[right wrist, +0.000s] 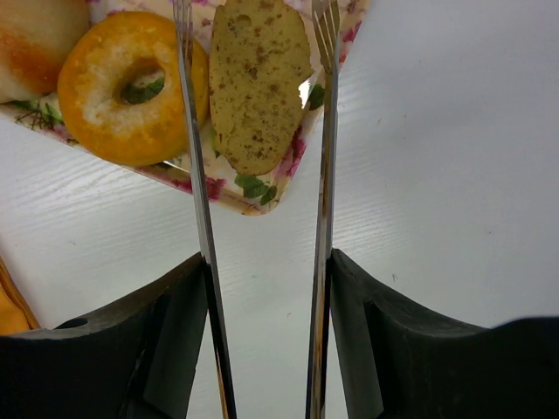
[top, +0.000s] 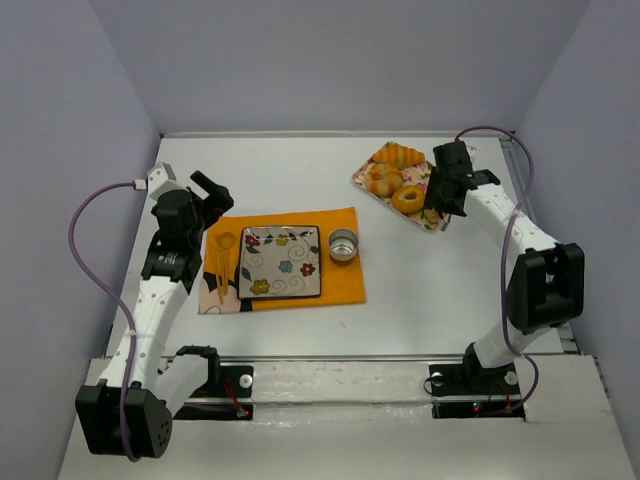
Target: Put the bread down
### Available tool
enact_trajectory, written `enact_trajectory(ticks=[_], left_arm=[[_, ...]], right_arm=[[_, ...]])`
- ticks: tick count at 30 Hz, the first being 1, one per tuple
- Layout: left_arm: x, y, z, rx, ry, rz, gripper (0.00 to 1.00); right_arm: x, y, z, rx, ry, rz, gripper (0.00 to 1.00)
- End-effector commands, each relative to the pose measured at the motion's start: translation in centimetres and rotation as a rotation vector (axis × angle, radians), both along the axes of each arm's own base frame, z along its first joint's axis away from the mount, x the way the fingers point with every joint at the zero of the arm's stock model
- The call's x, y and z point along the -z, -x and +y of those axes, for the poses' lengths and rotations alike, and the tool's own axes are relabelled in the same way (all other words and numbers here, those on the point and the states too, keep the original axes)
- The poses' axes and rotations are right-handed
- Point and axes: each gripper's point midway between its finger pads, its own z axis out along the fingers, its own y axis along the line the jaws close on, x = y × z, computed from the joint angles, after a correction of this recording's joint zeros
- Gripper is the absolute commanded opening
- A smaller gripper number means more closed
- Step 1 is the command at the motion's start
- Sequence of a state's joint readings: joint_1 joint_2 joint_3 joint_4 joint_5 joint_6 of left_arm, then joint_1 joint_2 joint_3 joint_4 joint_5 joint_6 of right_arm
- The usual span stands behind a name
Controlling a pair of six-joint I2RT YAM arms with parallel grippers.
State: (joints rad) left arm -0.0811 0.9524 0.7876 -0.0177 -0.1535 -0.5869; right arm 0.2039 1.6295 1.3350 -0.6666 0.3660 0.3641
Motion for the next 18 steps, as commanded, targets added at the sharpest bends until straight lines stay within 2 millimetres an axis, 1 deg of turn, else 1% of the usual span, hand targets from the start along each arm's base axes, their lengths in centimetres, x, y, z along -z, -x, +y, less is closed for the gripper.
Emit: enact_trajectory(ticks=[1,5,9,10,11,15,16,18], left_arm=[[-2.1,-0.7,0.2,0.001,-0.007,-0.072,0.99],[-2.2,-0.6,0.2,0.001,-0.008,-0.074,0.99],[-2.2,-0.6,0.2,0.0,-0.007,-0.075,0.99],[-2.2,-0.6,0.2,0.001,-0.008,-0.074,0.99],[-2.2,-0.6,0.2,0.001,-0.008,-0.074,0.99],[-2.3,-0.6,0.2,0.0,-0.007,-0.076,0.99],[-2.3,-0.6,0.2,0.0,-0.007,-0.076,0.99],[-2.2,-0.6,0.2,-0.002,-0.008,-0.076,0.99]], right_arm=[[-2.5,-2.3,0.1,-0.018,-0.017,-0.096,0.6],[-1.5,-2.0,0.1,-0.03,-0.009,-0.067,0.61],[-0.2,-1.5,-0.4,-0.027,0.003,-0.024,0.62],[0.5,-1.4,-0.2,-0.032,0.0,-0.005,0.62],[0.7,-1.4,-0.2,-0.033,0.0,0.001,0.62],[1.9,-1.0,-0.7,0.011,-0.007,0.041,0.62],[2.0,-1.0,-1.2,0.032,-0.005,0.04,0.62],[2.3,-0.6,-1.3,0.055,-0.007,0.053,0.6]])
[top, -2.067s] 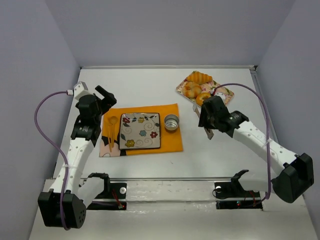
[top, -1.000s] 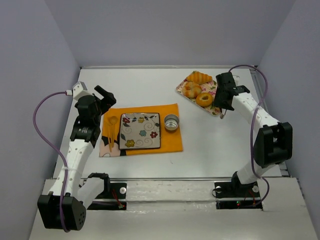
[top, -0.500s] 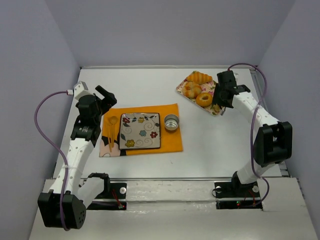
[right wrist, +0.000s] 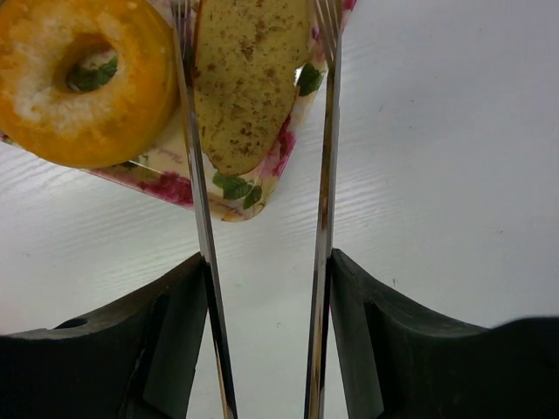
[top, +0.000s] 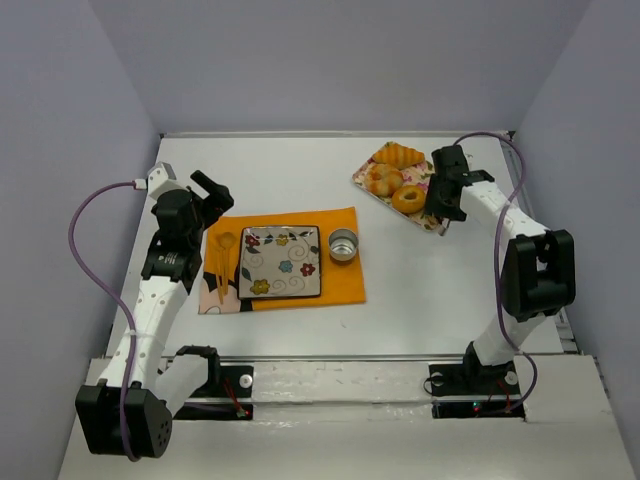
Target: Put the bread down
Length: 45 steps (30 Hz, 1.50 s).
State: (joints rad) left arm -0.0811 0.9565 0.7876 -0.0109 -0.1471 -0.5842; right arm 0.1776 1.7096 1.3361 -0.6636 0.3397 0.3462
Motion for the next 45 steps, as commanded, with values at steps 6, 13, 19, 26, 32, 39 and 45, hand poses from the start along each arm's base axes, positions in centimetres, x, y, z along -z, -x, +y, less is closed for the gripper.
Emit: enact_trajectory(ticks=[6,13,19,26,32,39,45], left_arm=[[-2.2,-0.5,0.4,-0.012,-0.006,-0.073,0.99],[-2.2,-0.6,0.3,-0.008,-0.005,-0.071,0.99],[-2.3,-0.4,0.3,-0.006,-0.004,-0.079,0.99],[-2.4,-0.4,0.2,-0.001,-0.001,-0.08,0.99],[-2.3,-0.4,0.1,0.004,0.0,-0.077,0.99],[-2.3,-0.4,-0.1,0.014,0.003,-0.076,0.99],[-2.5,-0.1,0.1,0.007,0.0,-0.082,0.99]], right_arm=[[-0.5,0.8,-1.0,0.082,-0.008,-0.014,0.46],[-2.4,0.3,-0.1,0.041,-0.051,-0.065,0.1],[-7.1,-0.6,0.9,-0.02,-0.1,-0.193,0.07],[-14.2,0.8,7.9,-0.381,-0.24,-0.362,0.07],[-17.1,7.2,21.8,-0.87,-0.305,-0.388,0.07],[-12.3,11.4,33.1,-1.154,-0.285,-0.254,0.07],[-8.1,10.5,37.4,-1.162,-0.197,-0.179,0.07]])
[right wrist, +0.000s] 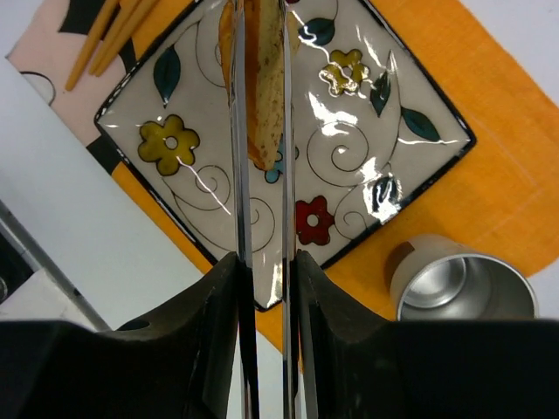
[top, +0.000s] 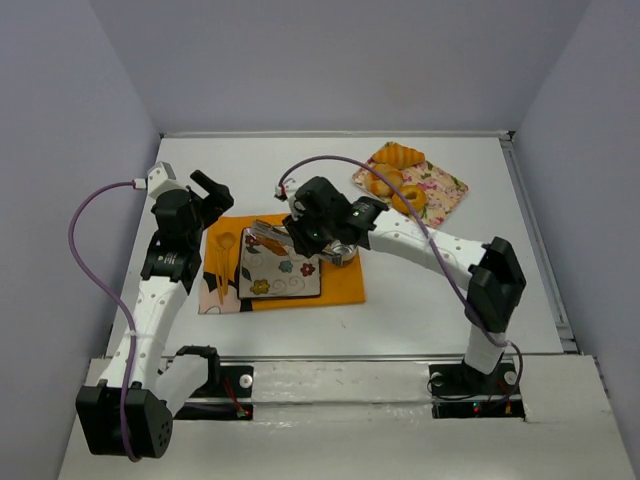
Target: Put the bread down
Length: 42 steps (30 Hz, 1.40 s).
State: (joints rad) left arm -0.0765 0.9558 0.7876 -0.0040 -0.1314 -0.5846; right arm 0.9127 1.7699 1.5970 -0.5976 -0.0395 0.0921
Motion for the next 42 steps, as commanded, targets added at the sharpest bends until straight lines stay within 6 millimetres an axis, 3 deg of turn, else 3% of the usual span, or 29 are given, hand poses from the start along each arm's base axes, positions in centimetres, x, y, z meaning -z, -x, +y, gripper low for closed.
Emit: enact_trajectory(ticks=[1,4,5,7,11,19,23,24,26,27,28,29,31,32,33,34,35,38,42], left_arm=[[-2.4,0.1,0.3,-0.005,-0.006,-0.077,0.99],[-2.6,0.2,0.3,-0.01,-0.006,-0.082,0.99],[-2.6,0.2,0.3,-0.006,-0.007,-0.083,0.99],[-2.5,0.2,0.3,-0.003,-0.008,-0.082,0.99],[-2.7,0.3,0.3,-0.007,-0.008,-0.088,0.99],[-2.8,0.4,0.3,-0.003,-0.007,-0.089,0.99],[-2.9,0.4,0.3,-0.004,-0.007,-0.092,0.99],[-2.9,0.4,0.3,-0.003,-0.007,-0.094,0.99],[-2.9,0.5,0.3,-0.004,-0.007,-0.095,0.99],[-3.0,0.5,0.3,-0.005,-0.006,-0.097,0.99],[-3.0,0.5,0.3,-0.004,-0.007,-0.097,0.99],[-2.9,0.5,0.3,-0.004,-0.007,-0.095,0.99],[-3.0,0.6,0.3,-0.003,-0.005,-0.099,0.99],[-3.1,0.6,0.4,-0.006,-0.005,-0.1,0.99],[-3.1,0.6,0.3,-0.005,-0.004,-0.1,0.99],[-3.0,0.6,0.3,-0.005,-0.004,-0.099,0.99],[-3.0,0.6,0.4,-0.007,-0.004,-0.1,0.99],[-3.0,0.6,0.2,0.003,0.0,-0.099,0.99],[-3.0,0.5,0.1,0.003,0.0,-0.099,0.99]], right_arm=[[-0.4,-1.2,2.3,0.004,0.018,-0.069,0.09],[0.6,-0.3,3.1,-0.036,0.037,-0.055,0.1],[0.6,-0.2,3.1,-0.04,0.04,-0.054,0.3],[0.6,-0.1,3.0,-0.041,0.045,-0.047,0.48],[-0.1,-0.1,2.7,-0.028,0.038,-0.056,0.65],[-3.5,0.0,2.0,0.005,-0.024,-0.1,0.66],[-7.0,-1.7,-0.2,0.117,-0.099,-0.15,0.6],[-8.7,-2.8,-1.9,0.177,-0.144,-0.16,0.59],[-9.2,-4.0,-4.1,0.253,-0.165,-0.167,0.57],[-10.4,-4.3,-5.6,0.298,-0.204,-0.17,0.57],[-10.6,-5.7,-7.8,0.363,-0.216,-0.17,0.57],[-9.6,-6.1,-9.3,0.407,-0.203,-0.157,0.57],[-9.6,-6.8,-12.3,0.509,-0.227,-0.149,0.57],[-10.4,-7.5,-15.2,0.586,-0.244,-0.17,0.56],[-8.8,-7.4,-16.8,0.64,-0.233,-0.138,0.56],[-8.5,-7.5,-18.2,0.683,-0.238,-0.133,0.56],[-9.0,-7.8,-21.0,0.755,-0.254,-0.149,0.56],[-5.2,-7.6,-27.8,0.95,-0.244,-0.078,0.56],[-1.6,-7.6,-31.8,1.057,-0.234,0.004,0.56]])
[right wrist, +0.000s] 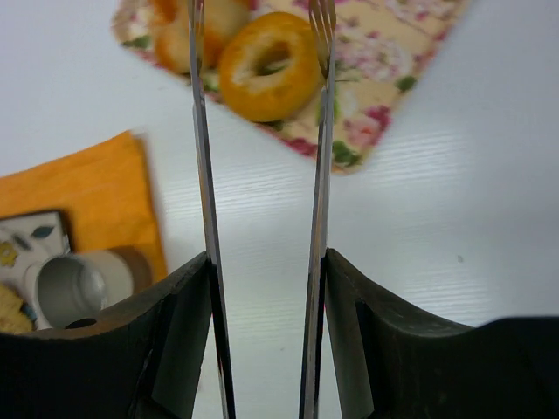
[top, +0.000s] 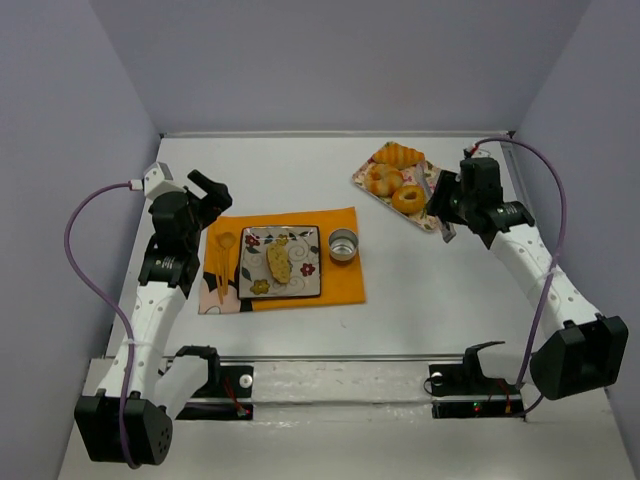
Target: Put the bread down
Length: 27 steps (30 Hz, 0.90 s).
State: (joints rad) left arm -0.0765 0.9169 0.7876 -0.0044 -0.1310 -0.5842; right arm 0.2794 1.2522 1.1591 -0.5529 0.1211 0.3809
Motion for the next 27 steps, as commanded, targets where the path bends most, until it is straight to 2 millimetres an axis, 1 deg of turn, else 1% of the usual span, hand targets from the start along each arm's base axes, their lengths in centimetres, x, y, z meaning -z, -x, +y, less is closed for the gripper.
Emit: enact_trajectory(ticks=[1,2,4,5,6,7,8,11,16,22,26,27], left_arm=[[-1.7,-0.1,0.1,0.004,-0.002,-0.06,0.99],[-1.6,-0.1,0.1,0.006,-0.002,-0.057,0.99],[-1.6,-0.2,0.0,0.006,-0.002,-0.057,0.99],[-1.6,-0.2,0.0,0.006,-0.002,-0.059,0.99],[-1.6,-0.2,0.0,0.006,-0.002,-0.057,0.99],[-1.6,-0.2,0.0,0.006,-0.002,-0.057,0.99],[-1.5,-0.2,0.1,0.004,-0.003,-0.057,0.99],[-1.4,-0.3,0.0,0.005,-0.001,-0.054,0.99],[-1.4,-0.3,0.0,0.01,-0.001,-0.054,0.99],[-1.5,-0.2,-0.1,0.013,0.001,-0.057,0.99],[-1.5,-0.2,-0.1,0.013,0.0,-0.059,0.99],[-1.6,-0.2,-0.1,0.012,-0.001,-0.06,0.99]], right_arm=[[2.6,-0.6,-3.7,0.129,-0.084,0.048,0.56],[3.5,-0.8,-4.7,0.16,-0.089,0.072,0.56],[5.2,-0.8,-5.1,0.17,-0.104,0.111,0.56],[5.6,-0.8,-4.9,0.166,-0.108,0.122,0.56],[6.2,-1.2,-5.3,0.177,-0.112,0.129,0.56],[6.7,-1.1,-4.8,0.152,-0.13,0.143,0.56],[6.9,-1.3,-5.0,0.154,-0.133,0.143,0.56],[7.3,-1.7,-4.4,0.13,-0.155,0.147,0.56],[7.3,-2.4,-3.4,0.101,-0.203,0.124,0.57],[8.7,-2.9,-2.6,0.096,-0.254,0.156,0.57],[9.5,-3.1,-2.4,0.109,-0.267,0.184,0.57],[9.6,-3.2,-2.8,0.118,-0.27,0.186,0.57]])
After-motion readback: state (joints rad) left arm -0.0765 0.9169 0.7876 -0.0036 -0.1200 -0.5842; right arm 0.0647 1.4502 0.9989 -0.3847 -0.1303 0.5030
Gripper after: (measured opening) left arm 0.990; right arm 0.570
